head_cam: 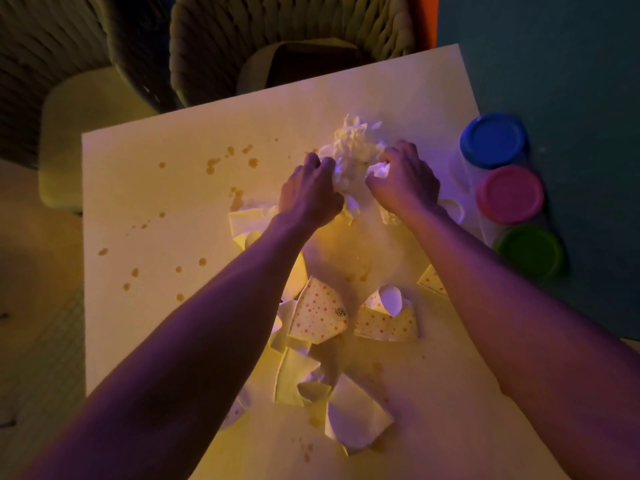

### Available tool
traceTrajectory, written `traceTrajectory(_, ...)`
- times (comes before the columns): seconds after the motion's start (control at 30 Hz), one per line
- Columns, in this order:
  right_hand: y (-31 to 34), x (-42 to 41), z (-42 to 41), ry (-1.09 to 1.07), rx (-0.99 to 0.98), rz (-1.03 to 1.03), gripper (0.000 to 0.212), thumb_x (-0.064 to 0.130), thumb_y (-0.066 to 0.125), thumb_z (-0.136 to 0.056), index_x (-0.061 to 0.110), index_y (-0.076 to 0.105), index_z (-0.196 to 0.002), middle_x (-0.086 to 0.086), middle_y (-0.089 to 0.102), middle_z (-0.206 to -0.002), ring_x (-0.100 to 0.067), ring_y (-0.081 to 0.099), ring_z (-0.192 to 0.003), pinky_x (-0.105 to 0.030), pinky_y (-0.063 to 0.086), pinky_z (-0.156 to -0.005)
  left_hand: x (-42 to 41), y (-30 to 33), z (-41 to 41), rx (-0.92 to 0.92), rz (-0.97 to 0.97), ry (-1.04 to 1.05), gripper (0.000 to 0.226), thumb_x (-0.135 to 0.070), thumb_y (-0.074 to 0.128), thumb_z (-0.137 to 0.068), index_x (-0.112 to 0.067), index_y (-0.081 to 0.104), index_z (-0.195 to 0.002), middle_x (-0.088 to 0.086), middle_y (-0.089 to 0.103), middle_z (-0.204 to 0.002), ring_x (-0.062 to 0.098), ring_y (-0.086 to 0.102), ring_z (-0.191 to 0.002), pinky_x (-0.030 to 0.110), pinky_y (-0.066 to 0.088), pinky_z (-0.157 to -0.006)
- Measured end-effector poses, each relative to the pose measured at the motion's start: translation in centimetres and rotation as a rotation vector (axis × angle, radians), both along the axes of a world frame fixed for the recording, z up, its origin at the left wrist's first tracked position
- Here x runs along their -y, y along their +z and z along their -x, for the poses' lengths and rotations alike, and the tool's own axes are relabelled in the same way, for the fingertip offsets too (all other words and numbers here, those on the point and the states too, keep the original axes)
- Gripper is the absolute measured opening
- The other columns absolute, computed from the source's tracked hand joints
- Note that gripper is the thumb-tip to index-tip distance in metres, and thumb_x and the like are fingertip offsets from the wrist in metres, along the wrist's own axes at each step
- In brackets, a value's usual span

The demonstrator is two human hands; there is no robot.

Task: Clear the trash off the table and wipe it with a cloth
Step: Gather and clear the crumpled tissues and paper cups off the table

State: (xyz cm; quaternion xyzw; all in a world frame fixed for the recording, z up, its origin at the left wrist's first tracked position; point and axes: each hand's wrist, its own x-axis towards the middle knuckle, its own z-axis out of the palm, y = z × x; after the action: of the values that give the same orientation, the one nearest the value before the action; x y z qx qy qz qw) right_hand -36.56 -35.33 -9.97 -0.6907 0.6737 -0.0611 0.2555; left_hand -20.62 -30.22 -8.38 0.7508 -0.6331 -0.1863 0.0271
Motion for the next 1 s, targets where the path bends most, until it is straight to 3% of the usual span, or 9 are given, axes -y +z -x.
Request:
traceTrajectory(0.27,-0.2,0.1,-0.3,0.087,-0.115,0.008,0.04,0.029,0.043,-0.091,0.027,0.056,-0.129,-0.001,0.053,-0.133,-0.035,0.049,-0.12,-0.039,0.041,-0.089,-2.5,1.6,-0.4,-0.115,0.101,0.074,0.037,-0.029,0.069,-0.077,-0.011,0.059,-0.108,0.009,0.052,-0.107,0.041,0.057,-0.092,0.04,0.045,-0.07)
traceTrajectory(0.53,2.2,-2.9,0.1,-0.124,0.131,0.001,0.032,0.035,0.052,-0.08,0.029,0.065,-0.109,-0.001,0.068,-0.11,-0.034,0.062,-0.101,-0.033,0.046,-0.074,-7.1,3.5,-1.1,-0.333,0.183,0.197,0.04,-0.033,0.063,-0.069,-0.012,0.064,-0.103,0.003,0.052,-0.097,0.031,0.057,-0.084,0.041,0.048,-0.072)
traceTrajectory(0.8,3.1,-9.0,1.8,-0.2,0.279,-0.261,0.043,0.051,0.063,-0.07,0.032,0.067,-0.109,0.004,0.072,-0.105,-0.026,0.066,-0.098,-0.028,0.047,-0.074,-11.8,5.0,0.2,-0.382,0.223,0.251,0.041,-0.036,0.063,-0.07,-0.011,0.065,-0.103,0.004,0.054,-0.094,0.029,0.057,-0.083,0.044,0.049,-0.073)
traceTrajectory(1.0,3.9,-11.5,2.9,-0.209,0.348,-0.296,0.055,0.064,0.059,-0.065,0.029,0.069,-0.107,0.005,0.073,-0.104,-0.023,0.065,-0.097,-0.031,0.049,-0.079,-15.2,6.5,2.1,-0.397,0.251,0.22,0.032,-0.025,0.069,-0.072,-0.008,0.063,-0.099,0.0,0.051,-0.094,0.025,0.053,-0.079,0.032,0.038,-0.068)
